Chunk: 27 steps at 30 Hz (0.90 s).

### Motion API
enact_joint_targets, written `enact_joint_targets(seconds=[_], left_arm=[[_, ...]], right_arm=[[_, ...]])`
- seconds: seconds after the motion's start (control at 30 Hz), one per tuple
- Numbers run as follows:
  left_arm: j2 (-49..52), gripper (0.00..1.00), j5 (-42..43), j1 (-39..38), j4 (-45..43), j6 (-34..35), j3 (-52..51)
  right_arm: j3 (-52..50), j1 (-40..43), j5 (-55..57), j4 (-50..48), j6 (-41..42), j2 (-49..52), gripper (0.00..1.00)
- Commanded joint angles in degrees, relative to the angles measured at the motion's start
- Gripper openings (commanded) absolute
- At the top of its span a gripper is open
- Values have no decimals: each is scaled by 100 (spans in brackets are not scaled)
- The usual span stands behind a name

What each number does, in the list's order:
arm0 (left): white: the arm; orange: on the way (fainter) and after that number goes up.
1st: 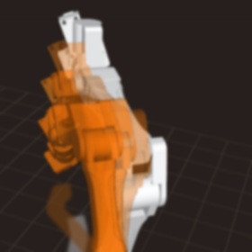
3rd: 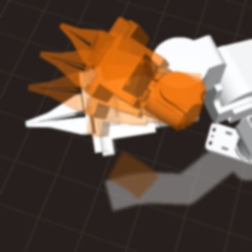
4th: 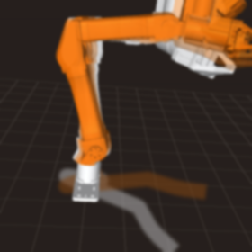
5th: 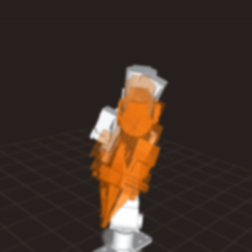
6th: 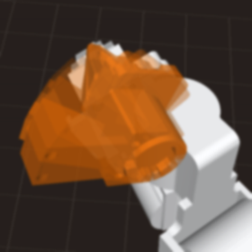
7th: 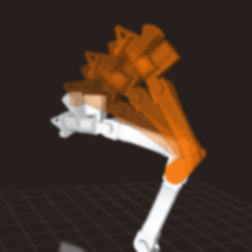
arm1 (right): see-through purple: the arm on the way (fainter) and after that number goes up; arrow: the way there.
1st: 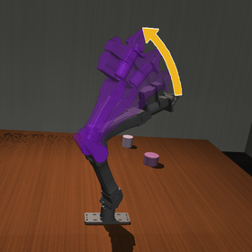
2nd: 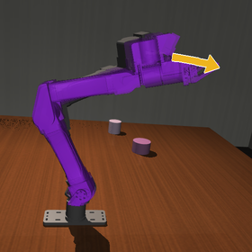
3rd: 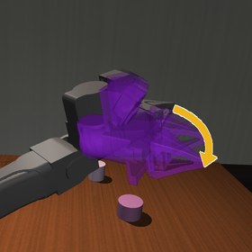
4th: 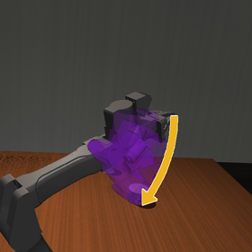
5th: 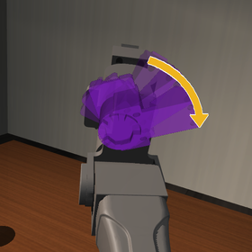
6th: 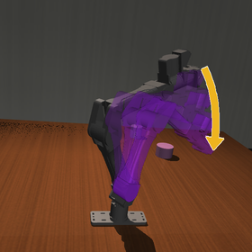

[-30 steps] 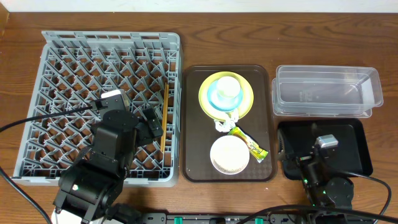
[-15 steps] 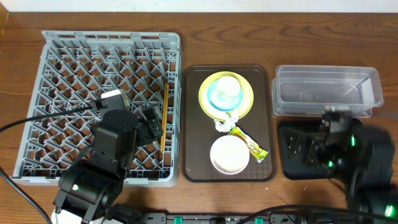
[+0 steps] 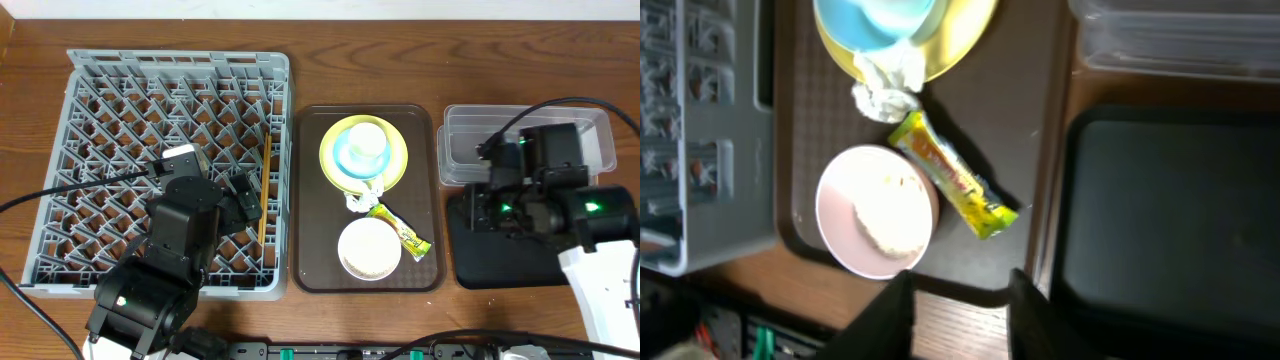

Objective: Sort waste into correct bins and load items into the dishwasher
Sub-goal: 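Move the right gripper over the tray toward the yellow snack wrapper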

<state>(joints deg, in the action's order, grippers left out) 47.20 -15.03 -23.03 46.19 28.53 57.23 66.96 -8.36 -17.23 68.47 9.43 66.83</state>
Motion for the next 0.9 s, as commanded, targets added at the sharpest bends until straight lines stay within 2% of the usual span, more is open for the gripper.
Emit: enact_joint_targets(seconds=[0.0,0.1,0.2,0.27,0.5,0.73,0.87], left_arm=[[2,100,-70,24,7,7,37],[2,100,-70,24,7,7,37],[2,100,-70,24,7,7,37],[2,100,-70,24,7,7,37],[2,100,-70,24,7,7,37],[2,100,-70,24,7,7,37],[2,100,-70,24,7,7,37]], right_arm=[[-501,-507,-83,-334,221,9,19],[-1036,-986,317,-804,710,26,16],[-1585,-1515,1123,-1320,1624,76,16],[-1864,-1864,1567,-1742,1945,140,17],[-2074,-2726,2870,-2444,2743,673,13],[-2074,-2820,2787,-2599,2782,1606,11],[-2074,-2820,1578,-2992,2660,2061,10]])
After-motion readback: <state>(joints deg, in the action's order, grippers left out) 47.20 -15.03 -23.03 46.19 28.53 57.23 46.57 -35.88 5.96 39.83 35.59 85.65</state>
